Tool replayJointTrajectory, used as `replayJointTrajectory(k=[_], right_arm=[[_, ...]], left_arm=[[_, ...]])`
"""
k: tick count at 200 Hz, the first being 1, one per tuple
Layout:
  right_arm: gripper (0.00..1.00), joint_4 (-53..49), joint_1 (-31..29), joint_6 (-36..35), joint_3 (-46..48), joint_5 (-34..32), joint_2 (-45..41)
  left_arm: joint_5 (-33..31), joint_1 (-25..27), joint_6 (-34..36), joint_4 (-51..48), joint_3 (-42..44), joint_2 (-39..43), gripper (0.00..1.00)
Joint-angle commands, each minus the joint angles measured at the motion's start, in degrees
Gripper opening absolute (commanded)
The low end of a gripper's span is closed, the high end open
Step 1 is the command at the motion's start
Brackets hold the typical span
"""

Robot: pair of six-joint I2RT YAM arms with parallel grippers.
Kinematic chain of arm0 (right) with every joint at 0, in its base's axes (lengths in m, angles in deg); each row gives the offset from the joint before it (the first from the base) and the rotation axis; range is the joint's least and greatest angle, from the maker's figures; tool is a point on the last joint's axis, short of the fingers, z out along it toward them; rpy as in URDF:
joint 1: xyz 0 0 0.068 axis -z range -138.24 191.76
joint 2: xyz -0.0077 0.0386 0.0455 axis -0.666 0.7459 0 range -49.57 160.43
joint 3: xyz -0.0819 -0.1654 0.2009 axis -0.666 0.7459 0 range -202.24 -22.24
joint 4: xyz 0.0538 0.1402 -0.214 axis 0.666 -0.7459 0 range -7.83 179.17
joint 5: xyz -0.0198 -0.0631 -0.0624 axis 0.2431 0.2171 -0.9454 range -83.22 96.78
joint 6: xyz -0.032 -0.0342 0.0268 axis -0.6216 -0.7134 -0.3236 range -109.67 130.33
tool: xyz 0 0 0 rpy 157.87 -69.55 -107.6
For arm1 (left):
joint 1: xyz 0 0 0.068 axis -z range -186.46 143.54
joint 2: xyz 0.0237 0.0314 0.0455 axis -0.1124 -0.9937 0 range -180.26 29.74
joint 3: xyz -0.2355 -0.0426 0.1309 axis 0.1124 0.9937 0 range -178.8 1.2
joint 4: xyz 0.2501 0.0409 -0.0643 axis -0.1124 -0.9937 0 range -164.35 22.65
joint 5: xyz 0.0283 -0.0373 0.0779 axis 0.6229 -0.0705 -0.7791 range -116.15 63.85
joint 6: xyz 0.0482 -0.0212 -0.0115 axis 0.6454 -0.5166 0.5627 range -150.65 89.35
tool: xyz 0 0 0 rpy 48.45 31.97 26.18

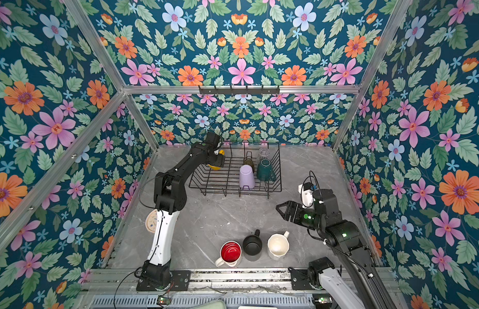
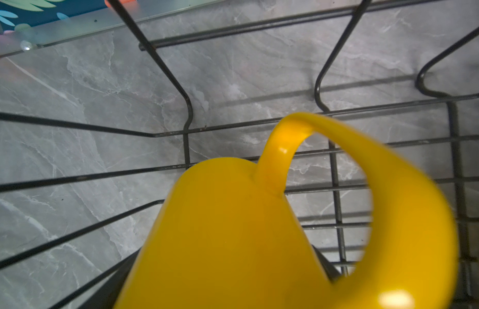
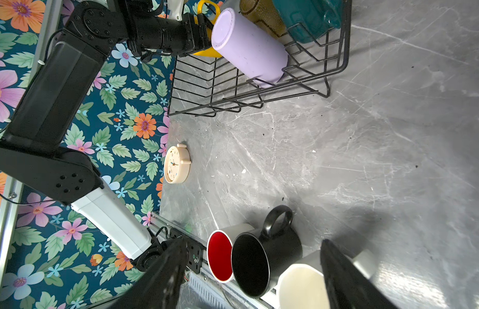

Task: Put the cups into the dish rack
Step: 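Lower the yellow mug upright into the rack's far corner with the left gripper, then open the left gripper and lift it away from the yellow mug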

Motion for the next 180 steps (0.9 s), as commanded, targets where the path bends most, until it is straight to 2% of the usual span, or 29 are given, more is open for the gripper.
replayJointTrajectory(k=[1,16,42,105,126,180], right_arm=[[0.78,1.3,0.0,0.0,0.0,0.2,0.2],[0.78,1.5,0.0,0.1,0.0,0.2,0.4],[0.78,1.6,0.0,0.0,0.1,0.1,0.5],[0.78,1.3,0.0,0.0,0.1,-0.1,0.4],[0.78,0.8,0.0,-0.5,0.0,-0.9,0.6],[0.78,0.5,-0.1,-1.2,-0.2,-1.9,2.0]], left_arm=[[-1.0,-0.2,-0.5,3.1,0.0,-0.3,0.72],[-0.9,-0.2,-0.3,3.3,0.1,-0.1,0.80],[-0.8,-0.2,0.0,4.0,1.0,0.5,0.87],[-0.1,-0.2,0.4,4.7,1.5,1.0,0.93],[0.3,-0.2,0.5,5.3,1.9,1.9,0.99],[1.4,-0.2,0.6,9.4,5.9,6.6,1.00]])
